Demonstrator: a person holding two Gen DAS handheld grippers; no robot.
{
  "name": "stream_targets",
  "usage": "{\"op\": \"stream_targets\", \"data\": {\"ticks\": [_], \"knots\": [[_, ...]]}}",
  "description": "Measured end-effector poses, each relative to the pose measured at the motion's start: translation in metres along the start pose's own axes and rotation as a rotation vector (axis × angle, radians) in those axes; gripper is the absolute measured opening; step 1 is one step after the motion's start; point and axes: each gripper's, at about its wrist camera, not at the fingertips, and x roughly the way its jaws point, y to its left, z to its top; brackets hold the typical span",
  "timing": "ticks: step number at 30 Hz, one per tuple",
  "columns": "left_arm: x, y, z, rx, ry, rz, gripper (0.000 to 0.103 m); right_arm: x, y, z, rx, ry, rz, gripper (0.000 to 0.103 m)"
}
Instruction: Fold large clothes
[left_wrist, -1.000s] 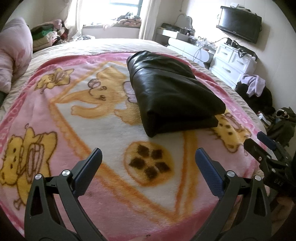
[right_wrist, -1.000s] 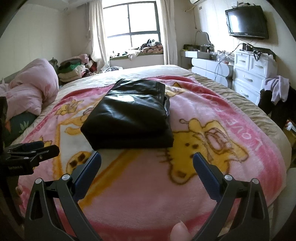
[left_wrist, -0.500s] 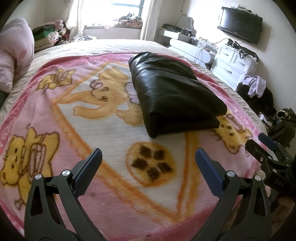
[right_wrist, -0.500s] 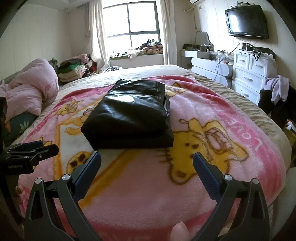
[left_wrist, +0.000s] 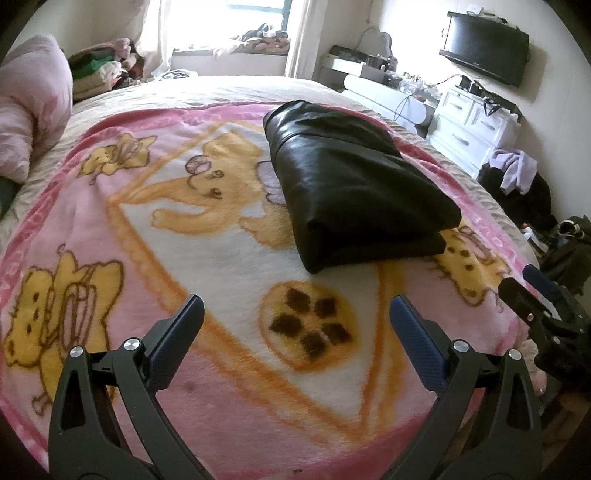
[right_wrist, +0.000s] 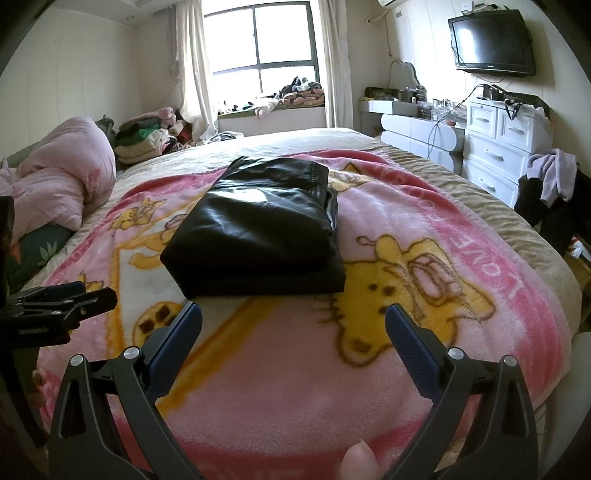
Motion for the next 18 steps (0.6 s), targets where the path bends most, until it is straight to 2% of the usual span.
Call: {"op": "stream_targets", "data": {"ticks": [7, 11, 14, 16, 18], "knots": [[0.001, 0.0, -0.002, -0.002, 0.006, 0.002, 0.094, -0.006, -0.007, 0.002, 0.014, 0.006, -0.018, 0.099], [-0.001, 0.009, 0.0, -0.035, 0.005, -0.02, 0.094, -0.02, -0.037, 0.012, 0.102, -0.014, -0.055, 0.099], [0.0, 0.032, 0.007, -0.087, 0.006, 0.025, 0.094, -0.036, -0.081, 0.017, 0.196, -0.043, -0.132, 0.099], [0.001, 0.056, 0.014, -0.127, 0.017, 0.054, 0.094, -0.05, -0.133, 0.016, 0.279, -0.063, -0.235, 0.099], [0.0, 0.092, 0.024, -0.167, 0.013, 0.133, 0.094, -0.062, -0.199, 0.007, 0.374, -0.047, -0.4, 0.099]]}}
